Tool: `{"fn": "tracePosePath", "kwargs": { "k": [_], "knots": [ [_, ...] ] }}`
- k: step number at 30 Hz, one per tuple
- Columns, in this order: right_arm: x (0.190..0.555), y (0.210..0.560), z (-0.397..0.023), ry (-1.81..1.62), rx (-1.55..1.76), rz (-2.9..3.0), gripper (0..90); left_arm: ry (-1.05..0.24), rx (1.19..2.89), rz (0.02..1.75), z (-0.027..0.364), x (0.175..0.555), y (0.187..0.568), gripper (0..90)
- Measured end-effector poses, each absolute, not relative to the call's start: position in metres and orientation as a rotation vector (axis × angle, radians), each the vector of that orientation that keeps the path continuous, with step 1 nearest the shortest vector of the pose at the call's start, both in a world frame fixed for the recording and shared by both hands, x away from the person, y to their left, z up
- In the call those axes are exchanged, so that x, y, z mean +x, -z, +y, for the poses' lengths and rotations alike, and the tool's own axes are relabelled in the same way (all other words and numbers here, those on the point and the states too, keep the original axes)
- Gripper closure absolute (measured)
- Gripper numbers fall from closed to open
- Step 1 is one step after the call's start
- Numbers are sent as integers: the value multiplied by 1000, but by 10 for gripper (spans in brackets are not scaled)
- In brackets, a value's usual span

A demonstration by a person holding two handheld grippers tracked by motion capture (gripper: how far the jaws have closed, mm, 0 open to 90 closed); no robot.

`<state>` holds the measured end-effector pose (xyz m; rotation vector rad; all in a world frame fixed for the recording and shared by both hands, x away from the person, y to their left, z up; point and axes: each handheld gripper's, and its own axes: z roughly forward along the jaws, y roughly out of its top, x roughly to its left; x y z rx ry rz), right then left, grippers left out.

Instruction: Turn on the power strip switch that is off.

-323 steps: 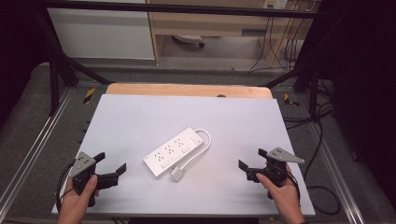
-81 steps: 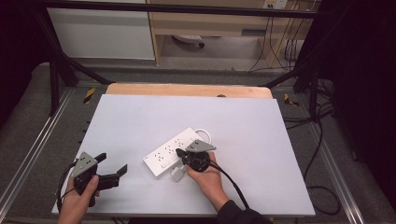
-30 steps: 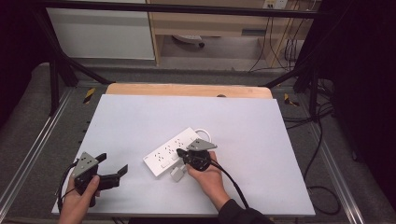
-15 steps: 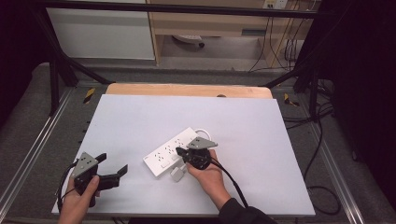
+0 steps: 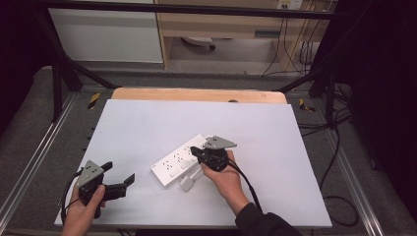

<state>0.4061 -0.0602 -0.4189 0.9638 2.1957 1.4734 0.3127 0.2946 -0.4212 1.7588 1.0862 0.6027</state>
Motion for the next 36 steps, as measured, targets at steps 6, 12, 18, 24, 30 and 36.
{"fn": "tracePosePath", "kwargs": {
  "k": [6,12,18,24,30,36],
  "knots": [
    [413,408,-71,-1468,979,2179,759,-600,1763,1092,295,313,422,55],
    [420,400,-78,-1460,1015,2179,562,-604,1763,1089,295,313,422,55],
    [426,393,-85,-1434,1097,2187,312,-603,1764,1088,294,313,422,55],
    [430,390,-91,-1392,1126,2199,140,-603,1763,1090,295,313,421,55],
    [431,386,-98,-1396,1133,2180,74,-602,1763,1092,295,313,421,55],
    [431,383,-105,-1408,1129,2167,56,-600,1760,1089,295,312,421,55]
  ]
}}
